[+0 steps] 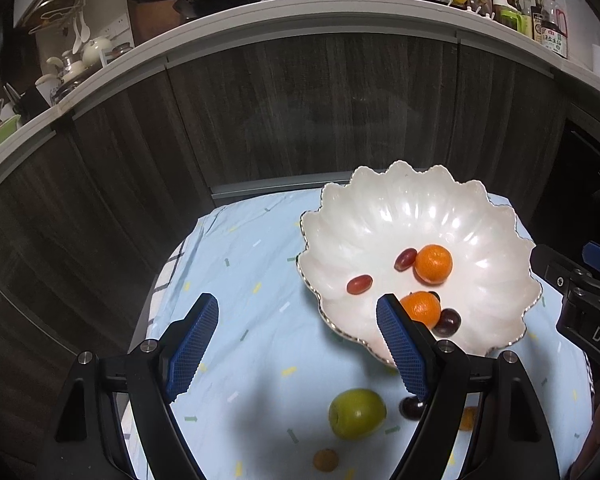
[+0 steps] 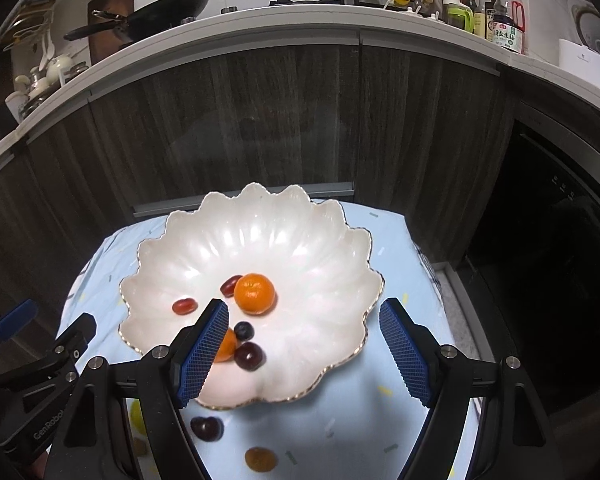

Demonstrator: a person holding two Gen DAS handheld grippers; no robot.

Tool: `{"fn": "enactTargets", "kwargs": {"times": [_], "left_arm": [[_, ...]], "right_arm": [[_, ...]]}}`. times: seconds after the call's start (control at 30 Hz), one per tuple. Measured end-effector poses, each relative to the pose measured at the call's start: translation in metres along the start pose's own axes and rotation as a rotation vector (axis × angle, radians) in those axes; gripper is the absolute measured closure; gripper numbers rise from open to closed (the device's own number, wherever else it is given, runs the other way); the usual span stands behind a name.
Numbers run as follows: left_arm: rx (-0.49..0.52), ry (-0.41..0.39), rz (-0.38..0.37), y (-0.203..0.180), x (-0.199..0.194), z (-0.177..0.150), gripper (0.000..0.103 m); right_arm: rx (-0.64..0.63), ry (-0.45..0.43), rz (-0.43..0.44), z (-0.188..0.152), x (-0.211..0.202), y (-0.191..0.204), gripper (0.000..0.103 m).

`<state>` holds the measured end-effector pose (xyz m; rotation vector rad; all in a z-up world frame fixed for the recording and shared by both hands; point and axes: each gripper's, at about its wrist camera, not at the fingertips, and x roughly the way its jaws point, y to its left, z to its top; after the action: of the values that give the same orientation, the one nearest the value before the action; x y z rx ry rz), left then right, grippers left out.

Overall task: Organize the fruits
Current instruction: 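Withdraw both open tools from the bowl toward the remaining loose fruits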

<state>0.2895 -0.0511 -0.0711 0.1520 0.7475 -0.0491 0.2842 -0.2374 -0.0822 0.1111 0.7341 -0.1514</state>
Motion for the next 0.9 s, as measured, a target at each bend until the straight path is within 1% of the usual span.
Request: {"fn": "enactTargets", "kwargs": {"times": [0.33,0.7,0.9], "left_arm": [[0.013,0.012,0.000,0.002,-0.009,-0.018,0.022],[0.021,0.039,-0.004,0.002,-0.010,-0.037,0.022],[0.042,0.059,-0.006,0.000,-0.009,-0.054,0.022]], "right_arm": [[-0.016,0.024,0.001,-0.016,-0.006,0.002,0.024],[-0.026,0.052,0.000,-0.035,-0.009,0.003,0.024],[-0.039,0.078,-0.002,-0.051,-0.008,0.003,0.024]]}}
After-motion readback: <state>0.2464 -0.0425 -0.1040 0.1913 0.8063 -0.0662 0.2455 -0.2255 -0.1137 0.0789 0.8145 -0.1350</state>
